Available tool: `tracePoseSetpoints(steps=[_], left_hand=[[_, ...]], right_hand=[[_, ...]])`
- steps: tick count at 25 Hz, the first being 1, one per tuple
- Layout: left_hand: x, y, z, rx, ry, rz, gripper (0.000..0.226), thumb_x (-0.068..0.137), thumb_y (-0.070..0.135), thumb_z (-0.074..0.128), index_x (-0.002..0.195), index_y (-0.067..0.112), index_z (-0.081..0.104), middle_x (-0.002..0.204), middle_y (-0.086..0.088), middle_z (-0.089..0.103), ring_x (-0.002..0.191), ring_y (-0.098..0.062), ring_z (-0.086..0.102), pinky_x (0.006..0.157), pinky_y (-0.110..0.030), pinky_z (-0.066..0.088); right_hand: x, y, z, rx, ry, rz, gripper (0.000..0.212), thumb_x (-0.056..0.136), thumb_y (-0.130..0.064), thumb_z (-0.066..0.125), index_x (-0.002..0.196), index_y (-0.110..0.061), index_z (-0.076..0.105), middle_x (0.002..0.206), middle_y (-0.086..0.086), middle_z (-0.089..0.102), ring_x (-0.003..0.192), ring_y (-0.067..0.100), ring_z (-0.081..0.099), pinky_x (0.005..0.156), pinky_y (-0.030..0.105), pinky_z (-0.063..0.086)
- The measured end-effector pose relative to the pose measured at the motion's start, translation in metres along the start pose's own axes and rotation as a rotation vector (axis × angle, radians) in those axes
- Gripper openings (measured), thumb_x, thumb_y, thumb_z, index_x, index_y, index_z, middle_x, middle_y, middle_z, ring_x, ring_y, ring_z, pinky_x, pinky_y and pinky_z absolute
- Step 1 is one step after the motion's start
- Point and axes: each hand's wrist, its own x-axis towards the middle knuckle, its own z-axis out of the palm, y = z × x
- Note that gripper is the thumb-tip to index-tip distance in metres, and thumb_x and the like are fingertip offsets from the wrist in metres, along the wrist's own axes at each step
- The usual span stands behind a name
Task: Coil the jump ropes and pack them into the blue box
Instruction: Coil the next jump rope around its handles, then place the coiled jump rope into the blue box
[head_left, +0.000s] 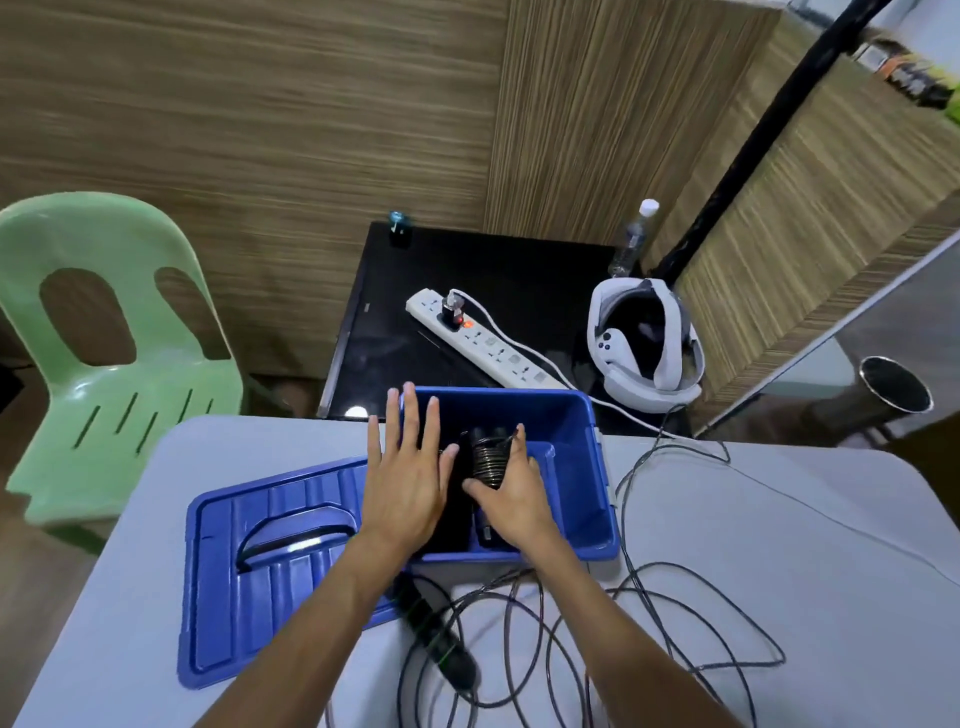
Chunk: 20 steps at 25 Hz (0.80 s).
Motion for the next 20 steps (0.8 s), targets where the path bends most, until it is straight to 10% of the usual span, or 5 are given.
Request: tracePoseSetpoints(steps=[10, 15, 20], left_hand=[[0.001, -0.003, 0.007, -0.059, -0.028, 0.031, 0.062, 0.101, 0.043, 0.013, 0.152, 0.008, 0.022, 0.16, -0.019, 0.004, 0.149, -0.032, -0.004, 0.119, -0.05, 0.012], [-0.001, -0.002, 0.007, -0.036, -0.029, 0.038, 0.063, 0.101, 0.044, 0.014, 0.15, 0.007, 0.027, 0.16, -0.02, 0.005, 0.149, -0.032, -0.004, 0.119, -0.05, 0.014], [-0.002, -0.001, 0.007, -0.013, -0.033, 0.036, 0.065, 0.1, 0.046, 0.014, 0.148, 0.006, 0.031, 0.16, -0.021, 0.006, 0.148, -0.033, -0.002, 0.118, -0.051, 0.017]], right_hand=[[0.03, 0.013, 0.018, -0.095, -0.174, 0.143, 0.092, 0.101, -0.037, 0.049, 0.151, -0.017, -0.026, 0.159, 0.007, -0.028, 0.15, 0.026, -0.011, 0.121, 0.047, 0.008], [0.032, 0.015, 0.02, -0.143, 0.049, 0.184, 0.074, 0.094, -0.025, 0.064, 0.148, 0.0, 0.019, 0.134, 0.018, 0.053, 0.118, 0.033, 0.056, 0.082, 0.031, 0.045], [0.033, 0.011, 0.02, -0.248, 0.107, 0.174, 0.086, 0.089, -0.022, 0.073, 0.15, 0.001, 0.017, 0.129, 0.02, 0.057, 0.118, 0.035, 0.056, 0.088, 0.038, 0.046]])
